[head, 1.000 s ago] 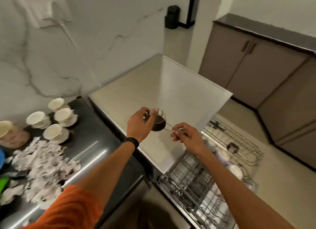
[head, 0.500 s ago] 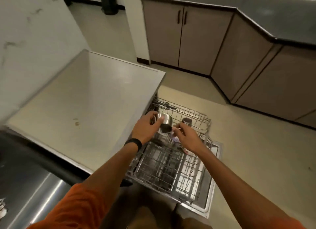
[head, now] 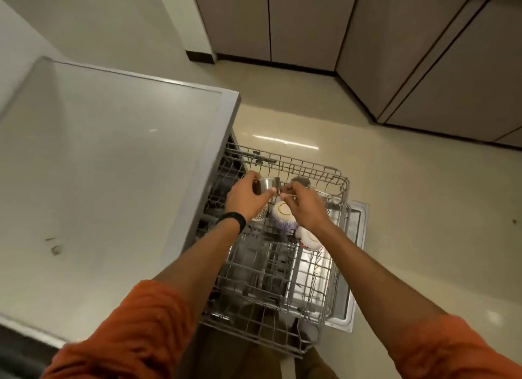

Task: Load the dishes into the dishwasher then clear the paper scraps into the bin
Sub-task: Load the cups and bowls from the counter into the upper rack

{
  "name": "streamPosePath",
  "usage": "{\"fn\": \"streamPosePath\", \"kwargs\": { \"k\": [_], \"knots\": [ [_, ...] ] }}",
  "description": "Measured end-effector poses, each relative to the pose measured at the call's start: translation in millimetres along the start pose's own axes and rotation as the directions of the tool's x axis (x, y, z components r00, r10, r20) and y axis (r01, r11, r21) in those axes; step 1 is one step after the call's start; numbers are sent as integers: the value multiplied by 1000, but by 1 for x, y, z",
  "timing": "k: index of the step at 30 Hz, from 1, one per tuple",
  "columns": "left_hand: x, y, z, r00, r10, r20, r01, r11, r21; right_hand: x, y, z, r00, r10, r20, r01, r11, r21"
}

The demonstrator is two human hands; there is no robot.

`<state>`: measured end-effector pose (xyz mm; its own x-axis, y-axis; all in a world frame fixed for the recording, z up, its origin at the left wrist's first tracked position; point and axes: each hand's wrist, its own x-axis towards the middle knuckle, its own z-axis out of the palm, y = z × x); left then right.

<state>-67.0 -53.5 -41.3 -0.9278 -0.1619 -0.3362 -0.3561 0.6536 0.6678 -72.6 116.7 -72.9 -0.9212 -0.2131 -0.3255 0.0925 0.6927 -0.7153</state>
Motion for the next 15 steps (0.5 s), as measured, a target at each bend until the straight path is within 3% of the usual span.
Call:
{"fn": "streamPosePath", "kwargs": {
  "k": [4,8,15],
  "knots": [
    [53,-26,28,998,-69,-11,68,996,-61,56,24,24,998,28,55,-28,1000,-7],
    [96,-58,52,984,-156,-87,155,988,-16,99,36,56,989,65,135,-49,992,-118],
    [141,-103,83,966,-179,-188,193,979,60,143,46,99,957,69,282,-20,985,-171]
  ]
}}
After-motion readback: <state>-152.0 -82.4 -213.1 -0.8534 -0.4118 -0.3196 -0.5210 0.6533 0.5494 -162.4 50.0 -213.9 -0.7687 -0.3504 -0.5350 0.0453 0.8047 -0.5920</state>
